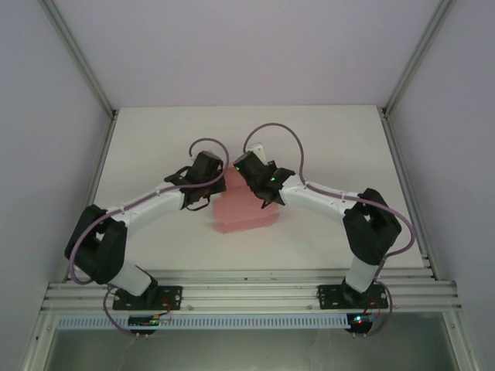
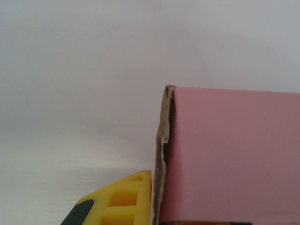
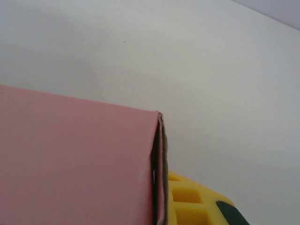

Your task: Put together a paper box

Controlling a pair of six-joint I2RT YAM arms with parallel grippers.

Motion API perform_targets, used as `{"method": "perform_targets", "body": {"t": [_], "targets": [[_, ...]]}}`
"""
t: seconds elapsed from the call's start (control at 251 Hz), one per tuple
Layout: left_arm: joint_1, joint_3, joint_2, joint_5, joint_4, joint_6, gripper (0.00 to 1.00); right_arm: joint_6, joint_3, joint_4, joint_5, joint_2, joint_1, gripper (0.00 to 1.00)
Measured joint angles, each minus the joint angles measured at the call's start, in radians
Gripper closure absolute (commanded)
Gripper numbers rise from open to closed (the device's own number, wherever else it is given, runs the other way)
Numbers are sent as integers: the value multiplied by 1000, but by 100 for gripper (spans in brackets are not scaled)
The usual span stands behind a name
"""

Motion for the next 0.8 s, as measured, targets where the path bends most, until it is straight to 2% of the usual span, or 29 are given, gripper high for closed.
{"method": "perform_targets", "body": {"t": [0.299, 0.351, 0.399, 0.499, 0.607, 0.698, 0.802], "targets": [[-20, 96, 60, -3, -96, -61, 100, 174, 64, -152, 70, 35, 2, 99], [-20, 100, 59, 6, -88, -45, 100, 192, 72, -162, 81, 36, 2, 95], [-20, 90, 56, 22, -60, -18, 100, 188, 64, -149, 84, 32, 0, 88], [-20, 24, 29, 82, 18, 35, 100, 145, -57, -5, 43, -19, -17, 85], [-20, -29, 16, 150, 64, 59, 100, 94, -237, 202, -51, -114, -49, 65], [-20, -33, 16, 160, 70, 66, 100, 37, -336, 336, -138, -176, -89, 42], [-19, -28, 16, 145, 66, 64, 100, -33, -397, 444, -212, -218, -128, 27]]}}
